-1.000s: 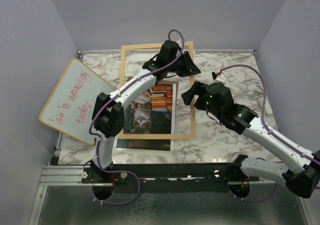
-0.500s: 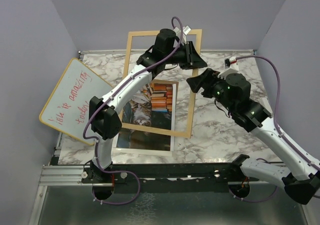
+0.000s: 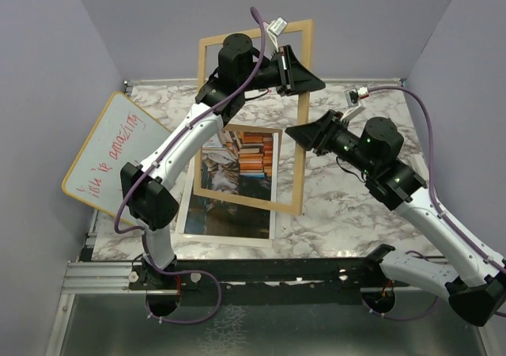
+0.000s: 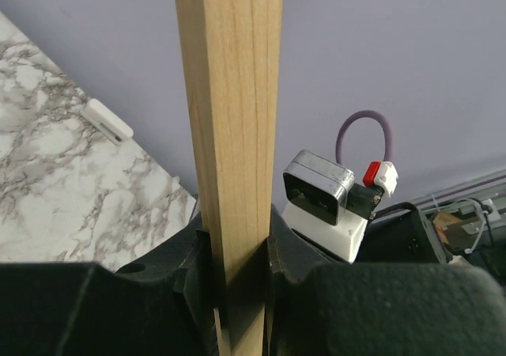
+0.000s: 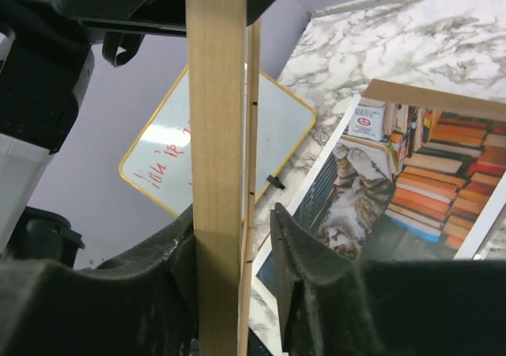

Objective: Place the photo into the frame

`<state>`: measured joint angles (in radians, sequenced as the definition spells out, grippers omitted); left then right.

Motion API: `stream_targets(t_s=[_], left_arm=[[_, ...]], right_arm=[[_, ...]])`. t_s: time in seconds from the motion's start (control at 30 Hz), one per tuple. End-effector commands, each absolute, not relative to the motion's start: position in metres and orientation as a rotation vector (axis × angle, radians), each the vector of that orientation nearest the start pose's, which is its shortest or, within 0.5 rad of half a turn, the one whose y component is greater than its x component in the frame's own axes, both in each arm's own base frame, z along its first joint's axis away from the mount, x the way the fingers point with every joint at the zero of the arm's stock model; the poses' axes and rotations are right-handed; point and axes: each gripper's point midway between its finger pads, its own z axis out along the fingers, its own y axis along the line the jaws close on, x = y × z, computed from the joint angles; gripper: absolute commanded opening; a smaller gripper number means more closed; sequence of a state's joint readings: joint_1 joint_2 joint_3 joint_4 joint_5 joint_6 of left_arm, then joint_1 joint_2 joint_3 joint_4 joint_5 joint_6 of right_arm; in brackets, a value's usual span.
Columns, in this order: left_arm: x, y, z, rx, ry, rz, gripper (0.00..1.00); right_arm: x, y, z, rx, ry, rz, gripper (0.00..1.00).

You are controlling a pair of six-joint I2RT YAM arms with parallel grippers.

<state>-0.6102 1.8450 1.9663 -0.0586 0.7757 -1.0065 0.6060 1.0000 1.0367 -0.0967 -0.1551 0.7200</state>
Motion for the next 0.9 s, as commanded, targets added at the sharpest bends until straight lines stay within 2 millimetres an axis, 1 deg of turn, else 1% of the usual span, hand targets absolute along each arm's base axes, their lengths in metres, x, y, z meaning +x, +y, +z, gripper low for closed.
stream_targets(t_s=[0.0, 0.07, 0.1, 0.17, 0.2, 0.23, 0.27, 0.3, 0.37, 0.4, 0.53, 0.6, 0.7, 0.87], left_arm=[[0.308, -0.399, 0.482, 0.424, 1.697, -1.856, 0.00], [0.311, -0.399, 0.479, 0.409, 1.709, -1.836, 0.00], [0.313, -0.399, 0.478, 0.402, 1.716, -1.820, 0.02], [0.318, -0.397, 0.473, 0.384, 1.744, -1.775, 0.14], [0.320, -0.396, 0.471, 0.381, 1.752, -1.747, 0.21], [0.321, -0.395, 0.470, 0.379, 1.761, -1.723, 0.33], [0.323, -0.393, 0.468, 0.373, 1.769, -1.697, 0.47], [0.326, -0.390, 0.466, 0.365, 1.778, -1.671, 0.55], [0.332, -0.384, 0.463, 0.339, 1.800, -1.621, 0.70], [0.334, -0.381, 0.462, 0.328, 1.808, -1.600, 0.75], [0.341, -0.367, 0.456, 0.292, 1.822, -1.543, 0.84], [0.342, -0.360, 0.454, 0.279, 1.828, -1.523, 0.86], [0.345, -0.349, 0.450, 0.261, 1.837, -1.498, 0.87], [0.351, -0.331, 0.444, 0.239, 1.848, -1.458, 0.89]], right_arm=[[0.257, 0.255, 0.386, -0.102, 1.680, 1.180, 0.30], [0.257, 0.257, 0.390, -0.113, 1.678, 1.185, 0.19], [0.258, 0.257, 0.392, -0.111, 1.676, 1.184, 0.13], [0.259, 0.256, 0.395, -0.100, 1.672, 1.178, 0.06], [0.261, 0.254, 0.396, -0.089, 1.673, 1.170, 0.04], [0.262, 0.252, 0.397, -0.075, 1.672, 1.161, 0.01], [0.262, 0.250, 0.399, -0.064, 1.669, 1.152, 0.01], [0.264, 0.247, 0.403, -0.050, 1.665, 1.138, 0.01], [0.266, 0.240, 0.412, -0.025, 1.662, 1.099, 0.01], [0.267, 0.236, 0.415, -0.014, 1.666, 1.071, 0.01], [0.273, 0.219, 0.423, 0.026, 1.698, 0.953, 0.01], [0.279, 0.210, 0.421, 0.061, 1.722, 0.880, 0.01], [0.283, 0.201, 0.417, 0.097, 1.742, 0.816, 0.01], [0.290, 0.196, 0.407, 0.123, 1.775, 0.761, 0.01]])
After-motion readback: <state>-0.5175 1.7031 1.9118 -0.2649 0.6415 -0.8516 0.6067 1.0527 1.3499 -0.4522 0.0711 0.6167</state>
